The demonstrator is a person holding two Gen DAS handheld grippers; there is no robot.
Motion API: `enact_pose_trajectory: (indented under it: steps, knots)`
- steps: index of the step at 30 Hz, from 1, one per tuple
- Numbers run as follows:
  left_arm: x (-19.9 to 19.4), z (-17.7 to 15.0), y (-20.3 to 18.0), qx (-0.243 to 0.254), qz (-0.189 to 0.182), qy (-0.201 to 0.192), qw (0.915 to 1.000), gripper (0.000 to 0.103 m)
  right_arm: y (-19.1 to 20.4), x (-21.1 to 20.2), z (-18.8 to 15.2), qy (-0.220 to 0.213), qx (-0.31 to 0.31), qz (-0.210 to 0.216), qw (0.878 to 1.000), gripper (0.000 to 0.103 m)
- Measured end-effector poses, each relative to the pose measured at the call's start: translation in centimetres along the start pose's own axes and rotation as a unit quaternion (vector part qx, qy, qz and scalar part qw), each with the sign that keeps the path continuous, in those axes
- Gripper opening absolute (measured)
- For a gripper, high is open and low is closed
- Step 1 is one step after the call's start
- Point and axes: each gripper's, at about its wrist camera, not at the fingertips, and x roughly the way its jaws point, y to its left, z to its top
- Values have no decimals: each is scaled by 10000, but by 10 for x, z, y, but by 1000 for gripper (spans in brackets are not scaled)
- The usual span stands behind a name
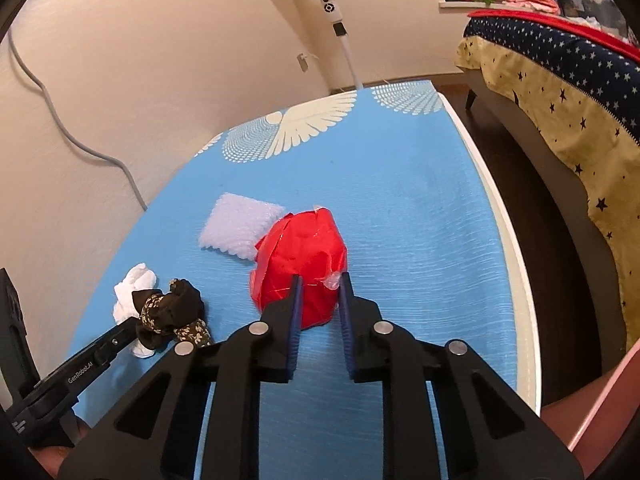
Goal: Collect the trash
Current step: 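Grasp the white tissue with the left tool while the right tool grasps the red bag, then lift the tissue and red bag and carry them over the pink bin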
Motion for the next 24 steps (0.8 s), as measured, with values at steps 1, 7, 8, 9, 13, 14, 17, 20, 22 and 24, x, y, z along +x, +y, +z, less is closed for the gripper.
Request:
enact_pose_trajectory:
  steps: [1,7,8,9,13,14,17,20,22,24]
  knots:
    - [-2,1,0,12,14,-22,10000,11,0,-2,0,-19,2,-15,10000,15]
    - [-19,6,-4,144,77,-260,9995,11,10,-24,5,-184,-157,-103,9997,7]
    - [-21,6,-6,167,69,-277,9995,11,12,-28,5,-214,-191,-115,9995,7]
    - [-24,5,-7,194,63,-293,9994,11,15,-34,5,-252,-236,-135,9993,7]
    - [-38,4,-10,272,46,-395,9988,11,24,-53,4,-361,-371,-192,9985,7]
    - [-42,4,-10,292,39,-425,9987,11,27,-60,3,-382,-415,-208,9982,7]
    - [-55,4,-13,360,-26,-511,9980,11,34,-76,2,-458,-540,-298,9970,7]
    - [-70,1,-17,485,-87,-608,9969,11,41,-96,0,-566,-670,-412,9953,7]
    - [-80,-2,-21,555,-173,-676,9960,11,44,-109,-2,-640,-756,-492,9939,7]
    - [-89,-5,-24,631,-241,-715,9951,11,47,-124,-5,-713,-815,-600,9923,7]
